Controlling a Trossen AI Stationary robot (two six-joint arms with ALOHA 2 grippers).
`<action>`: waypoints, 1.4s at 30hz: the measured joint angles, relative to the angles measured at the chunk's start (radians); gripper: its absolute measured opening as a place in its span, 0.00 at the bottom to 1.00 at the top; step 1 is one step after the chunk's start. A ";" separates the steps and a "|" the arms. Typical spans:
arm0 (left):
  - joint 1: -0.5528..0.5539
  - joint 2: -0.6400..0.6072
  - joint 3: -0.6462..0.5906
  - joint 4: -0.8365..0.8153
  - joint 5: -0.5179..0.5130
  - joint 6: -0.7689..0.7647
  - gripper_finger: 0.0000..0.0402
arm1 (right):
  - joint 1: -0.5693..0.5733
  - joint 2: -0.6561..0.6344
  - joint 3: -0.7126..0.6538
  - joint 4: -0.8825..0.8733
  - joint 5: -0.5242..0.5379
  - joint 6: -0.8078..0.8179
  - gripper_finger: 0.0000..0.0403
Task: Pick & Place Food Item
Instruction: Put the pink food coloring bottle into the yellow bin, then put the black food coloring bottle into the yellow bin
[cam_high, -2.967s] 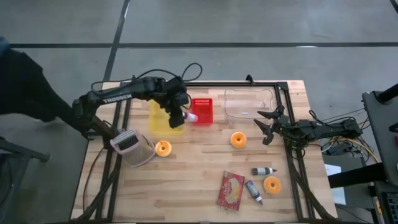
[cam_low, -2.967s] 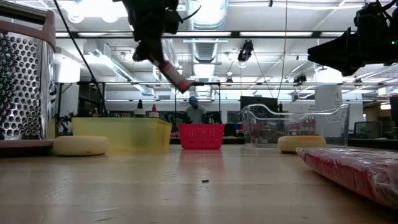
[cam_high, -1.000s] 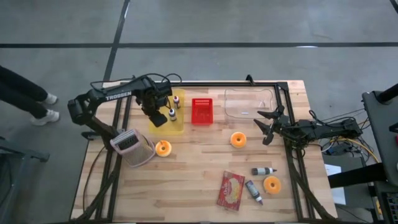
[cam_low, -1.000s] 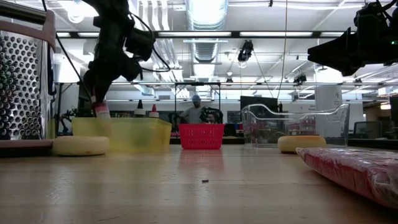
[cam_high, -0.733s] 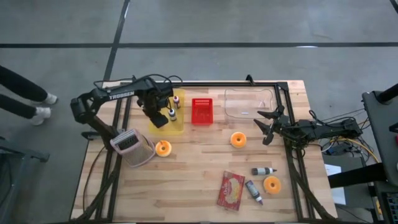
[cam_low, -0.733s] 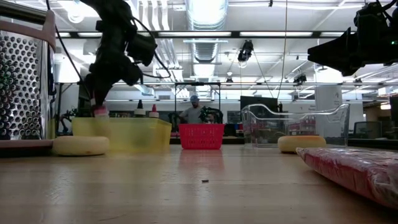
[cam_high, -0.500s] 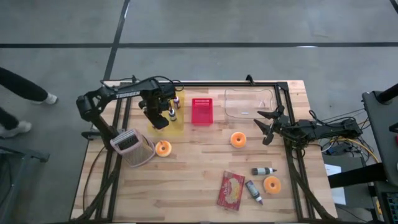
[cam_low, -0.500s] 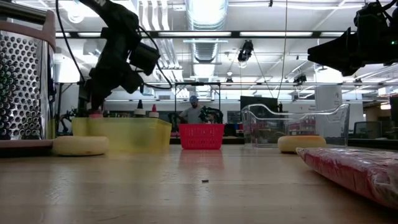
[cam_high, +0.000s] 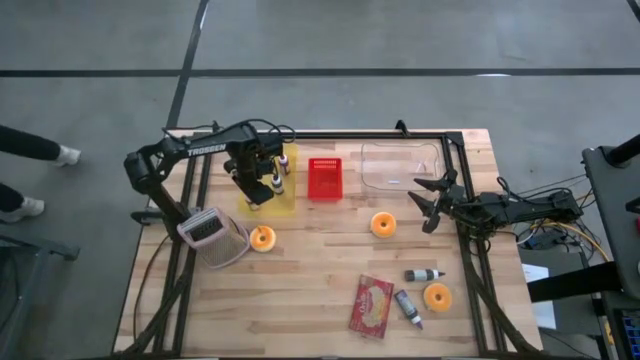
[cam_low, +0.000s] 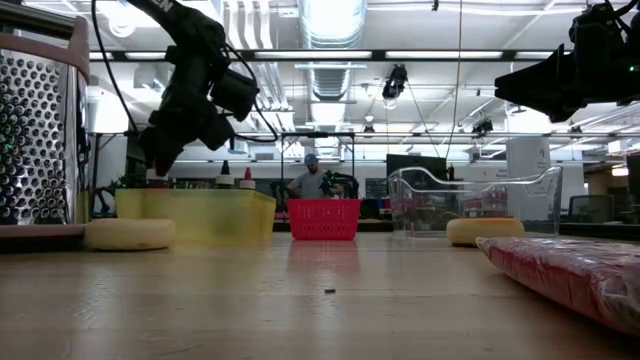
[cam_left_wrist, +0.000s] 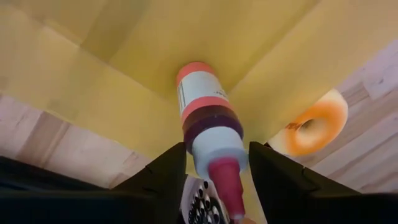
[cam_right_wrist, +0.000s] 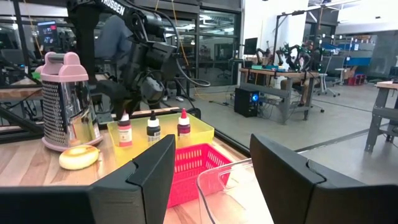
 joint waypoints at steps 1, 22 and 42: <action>0.000 0.000 0.000 0.002 0.002 -0.002 0.46 | 0.000 0.000 0.000 0.000 0.000 0.000 0.50; 0.000 -0.002 0.156 -0.064 -0.027 0.014 0.51 | 0.000 0.000 0.000 0.000 0.000 0.000 0.50; -0.004 -0.083 0.239 0.191 -0.043 0.167 0.51 | 0.000 0.000 0.000 0.000 0.000 0.000 0.50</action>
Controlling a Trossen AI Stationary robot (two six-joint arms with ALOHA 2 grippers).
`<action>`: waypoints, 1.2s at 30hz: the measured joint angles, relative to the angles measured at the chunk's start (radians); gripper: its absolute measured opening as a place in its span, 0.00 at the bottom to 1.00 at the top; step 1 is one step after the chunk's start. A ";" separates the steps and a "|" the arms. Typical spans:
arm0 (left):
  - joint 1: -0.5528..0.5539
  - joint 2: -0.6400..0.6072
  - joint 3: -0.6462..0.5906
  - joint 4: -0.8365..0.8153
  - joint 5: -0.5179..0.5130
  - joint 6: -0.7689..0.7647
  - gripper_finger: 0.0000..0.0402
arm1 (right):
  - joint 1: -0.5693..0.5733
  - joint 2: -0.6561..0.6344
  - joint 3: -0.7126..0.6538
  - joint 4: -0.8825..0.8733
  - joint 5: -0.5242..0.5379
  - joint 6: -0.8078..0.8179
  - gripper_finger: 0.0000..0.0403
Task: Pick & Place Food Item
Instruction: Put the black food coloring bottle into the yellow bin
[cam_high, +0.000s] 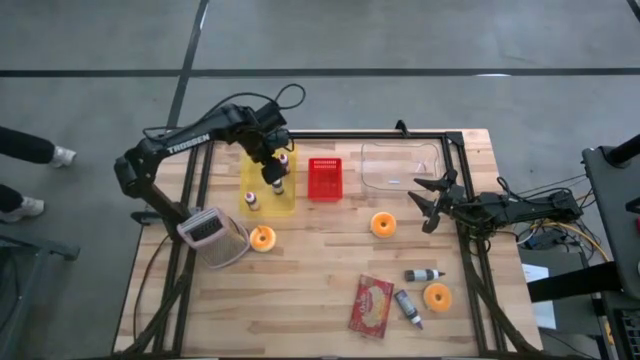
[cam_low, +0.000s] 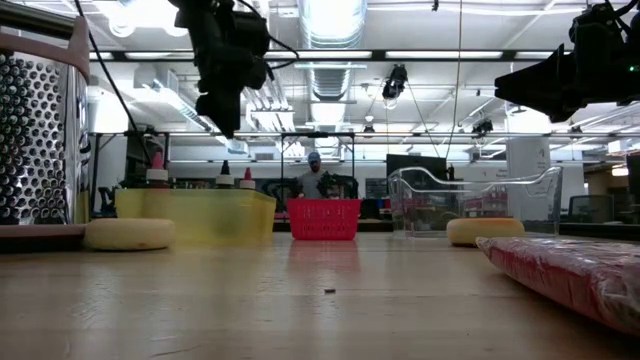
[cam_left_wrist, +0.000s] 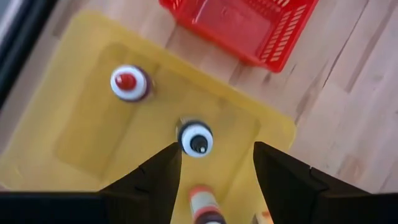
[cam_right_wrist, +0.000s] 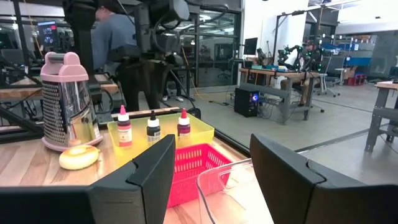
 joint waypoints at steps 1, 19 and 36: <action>0.000 -0.006 0.000 0.009 0.000 0.010 0.51 | 0.000 0.000 0.000 0.000 0.000 0.000 0.50; -0.038 -0.300 -0.092 0.234 0.002 0.200 0.51 | 0.000 0.000 0.000 0.000 0.000 0.000 0.50; -0.041 -0.880 -0.674 0.815 0.076 0.270 0.51 | 0.000 0.000 0.000 0.000 0.000 0.000 0.50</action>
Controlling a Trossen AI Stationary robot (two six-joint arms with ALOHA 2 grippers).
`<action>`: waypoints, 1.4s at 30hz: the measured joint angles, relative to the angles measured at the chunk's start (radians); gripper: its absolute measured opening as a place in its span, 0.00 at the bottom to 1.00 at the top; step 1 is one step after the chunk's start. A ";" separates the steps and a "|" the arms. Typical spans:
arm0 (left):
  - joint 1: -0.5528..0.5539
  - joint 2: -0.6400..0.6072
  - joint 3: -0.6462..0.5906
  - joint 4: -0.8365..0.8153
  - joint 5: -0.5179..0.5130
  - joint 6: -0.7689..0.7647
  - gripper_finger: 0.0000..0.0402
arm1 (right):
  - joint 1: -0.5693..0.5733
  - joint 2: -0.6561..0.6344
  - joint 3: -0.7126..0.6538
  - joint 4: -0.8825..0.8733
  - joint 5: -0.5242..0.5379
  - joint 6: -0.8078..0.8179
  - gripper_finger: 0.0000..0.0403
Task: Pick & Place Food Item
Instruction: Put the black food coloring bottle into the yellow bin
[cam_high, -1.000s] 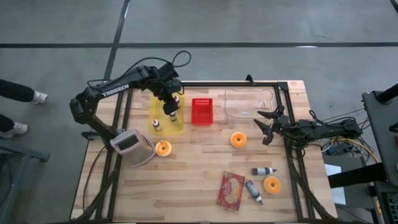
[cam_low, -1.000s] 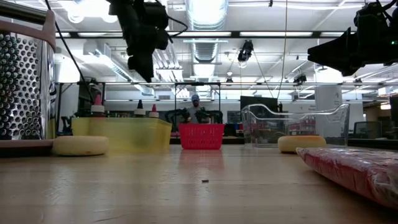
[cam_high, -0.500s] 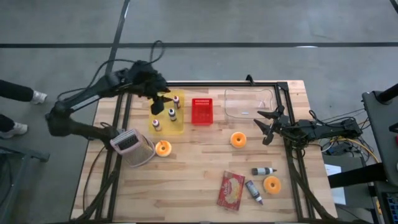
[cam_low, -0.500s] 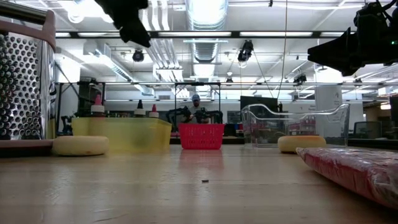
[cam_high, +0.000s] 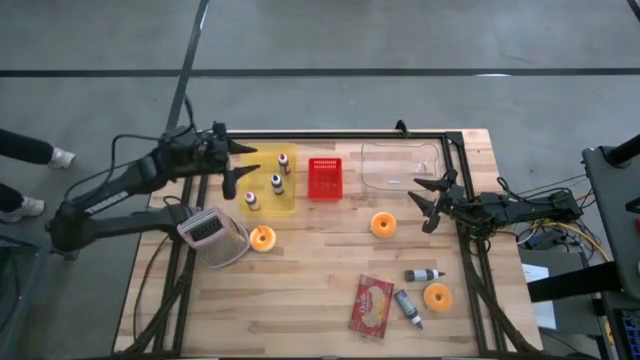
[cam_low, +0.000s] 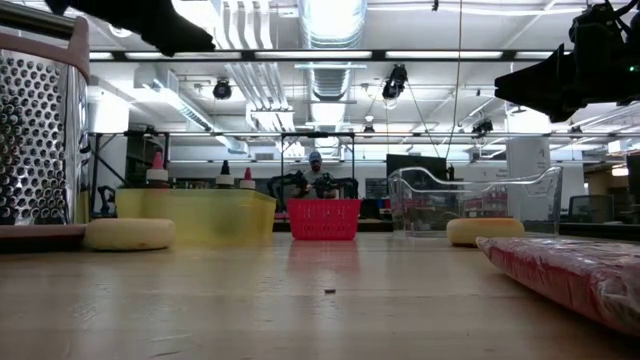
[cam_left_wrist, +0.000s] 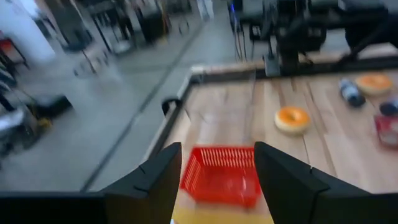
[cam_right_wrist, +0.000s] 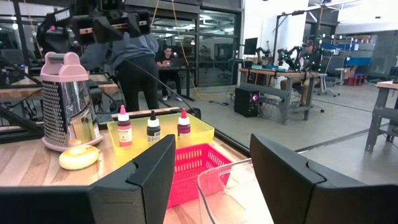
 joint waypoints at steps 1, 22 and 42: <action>0.000 -0.019 -0.028 0.045 -0.003 -0.016 0.51 | 0.000 0.000 0.000 0.000 0.000 0.000 0.50; 0.001 -0.120 -0.136 0.227 -0.125 -0.006 0.51 | 0.000 0.000 0.000 0.000 0.000 0.000 0.50; 0.001 -0.117 -0.147 0.224 -0.125 -0.006 0.52 | 0.000 0.000 0.000 0.000 0.000 0.000 0.50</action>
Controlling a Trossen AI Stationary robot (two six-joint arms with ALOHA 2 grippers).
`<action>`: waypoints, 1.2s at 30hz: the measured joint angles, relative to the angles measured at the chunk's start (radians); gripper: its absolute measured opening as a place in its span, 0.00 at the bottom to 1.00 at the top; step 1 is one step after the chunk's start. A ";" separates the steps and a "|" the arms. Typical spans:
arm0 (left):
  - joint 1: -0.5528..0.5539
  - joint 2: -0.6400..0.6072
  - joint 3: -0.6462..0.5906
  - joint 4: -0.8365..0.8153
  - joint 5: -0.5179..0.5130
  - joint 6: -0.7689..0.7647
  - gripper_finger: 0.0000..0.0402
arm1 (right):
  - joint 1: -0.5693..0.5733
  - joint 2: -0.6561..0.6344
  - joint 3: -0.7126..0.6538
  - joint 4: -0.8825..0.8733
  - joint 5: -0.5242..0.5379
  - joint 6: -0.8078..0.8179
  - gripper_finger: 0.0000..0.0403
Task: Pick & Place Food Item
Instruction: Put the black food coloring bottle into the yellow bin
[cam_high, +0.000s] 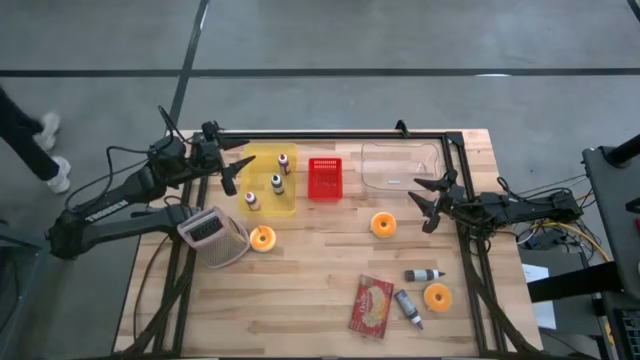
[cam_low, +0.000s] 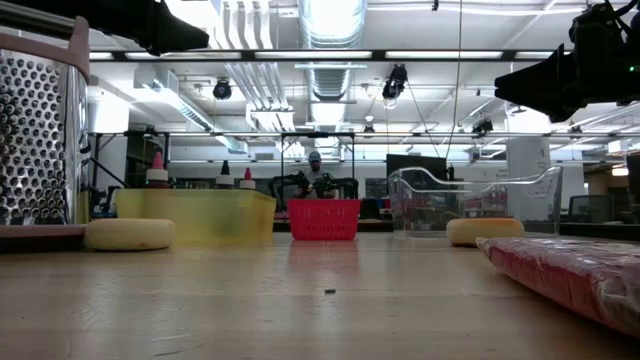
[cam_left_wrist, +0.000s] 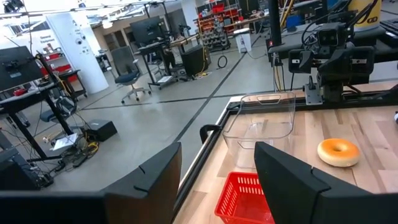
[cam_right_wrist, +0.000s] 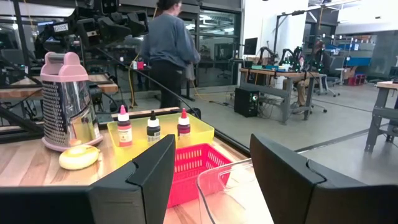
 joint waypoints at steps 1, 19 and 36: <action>0.000 0.000 0.000 0.000 0.000 0.000 0.52 | 0.000 0.000 0.000 0.000 0.000 0.000 0.50; 0.000 0.000 0.000 0.000 0.000 0.000 0.51 | 0.000 0.000 0.000 0.000 0.002 -0.192 0.50; 0.000 0.000 0.000 0.000 0.000 0.000 0.51 | -0.003 0.002 0.000 0.060 0.068 0.020 0.50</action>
